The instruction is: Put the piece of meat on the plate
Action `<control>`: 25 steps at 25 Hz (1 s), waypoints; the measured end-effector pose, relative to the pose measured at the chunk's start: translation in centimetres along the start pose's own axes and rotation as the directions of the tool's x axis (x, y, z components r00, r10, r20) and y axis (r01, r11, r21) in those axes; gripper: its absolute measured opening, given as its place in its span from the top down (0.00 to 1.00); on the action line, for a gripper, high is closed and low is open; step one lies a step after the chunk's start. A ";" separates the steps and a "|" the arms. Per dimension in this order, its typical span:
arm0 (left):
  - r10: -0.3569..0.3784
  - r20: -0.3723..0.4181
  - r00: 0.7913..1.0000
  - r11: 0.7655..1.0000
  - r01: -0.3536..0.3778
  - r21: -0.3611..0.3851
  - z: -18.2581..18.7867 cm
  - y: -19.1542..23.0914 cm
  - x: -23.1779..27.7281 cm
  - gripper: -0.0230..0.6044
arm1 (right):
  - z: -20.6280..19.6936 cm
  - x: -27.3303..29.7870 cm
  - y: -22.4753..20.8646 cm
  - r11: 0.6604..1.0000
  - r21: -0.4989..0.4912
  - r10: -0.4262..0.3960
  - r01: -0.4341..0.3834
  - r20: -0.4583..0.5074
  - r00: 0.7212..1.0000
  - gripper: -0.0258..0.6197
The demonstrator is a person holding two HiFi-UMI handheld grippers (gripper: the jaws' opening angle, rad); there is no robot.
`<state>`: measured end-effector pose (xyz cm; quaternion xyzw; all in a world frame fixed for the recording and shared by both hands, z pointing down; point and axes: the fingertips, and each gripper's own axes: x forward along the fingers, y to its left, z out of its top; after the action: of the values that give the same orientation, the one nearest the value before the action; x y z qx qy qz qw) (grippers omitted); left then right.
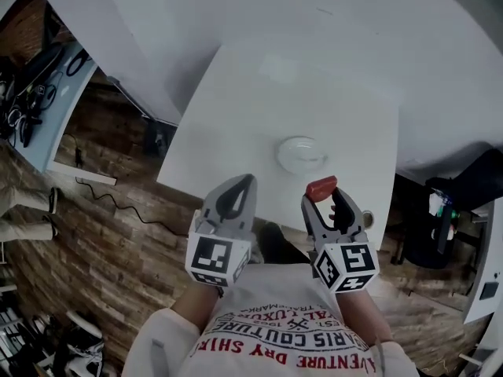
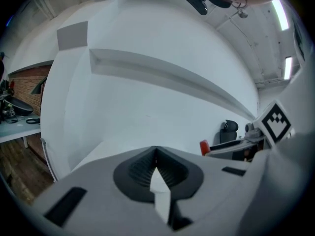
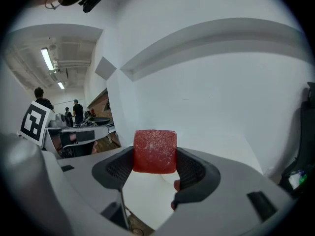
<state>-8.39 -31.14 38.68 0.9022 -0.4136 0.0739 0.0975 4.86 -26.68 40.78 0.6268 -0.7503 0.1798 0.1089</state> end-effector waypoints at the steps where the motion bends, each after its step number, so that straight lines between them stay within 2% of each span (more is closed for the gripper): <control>1: 0.002 -0.011 1.000 1.000 -0.002 0.000 -0.2 0.4 1.1 0.96 | 0.0 1.1 -0.6 1.000 0.004 0.004 -0.004 -0.013 1.000 0.53; 6: 0.014 -0.088 0.996 1.000 -0.015 -0.012 -1.3 1.9 6.2 0.96 | -0.9 6.4 -3.6 1.000 -0.001 0.016 -0.016 -0.110 0.994 0.53; 13: -0.006 -0.191 0.982 1.000 0.000 -0.028 -3.2 1.4 12.8 0.96 | -3.7 12.0 -8.1 0.999 0.012 0.039 -0.037 -0.252 0.967 0.53; 21: 0.001 -0.295 0.956 1.000 -0.007 -0.019 -6.2 1.6 14.8 0.96 | -9.0 15.7 -9.3 0.993 0.015 0.111 -0.116 -0.422 0.900 0.53; 25: -0.013 -0.311 0.950 0.999 0.001 -0.038 -6.7 2.1 15.0 0.96 | -10.6 17.2 -8.8 0.989 -0.032 0.111 -0.142 -0.471 0.875 0.53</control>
<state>-0.65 -41.82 48.64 0.8788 -0.3910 0.2071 0.1788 9.51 -39.19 58.31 0.5105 -0.7467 0.3076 0.2953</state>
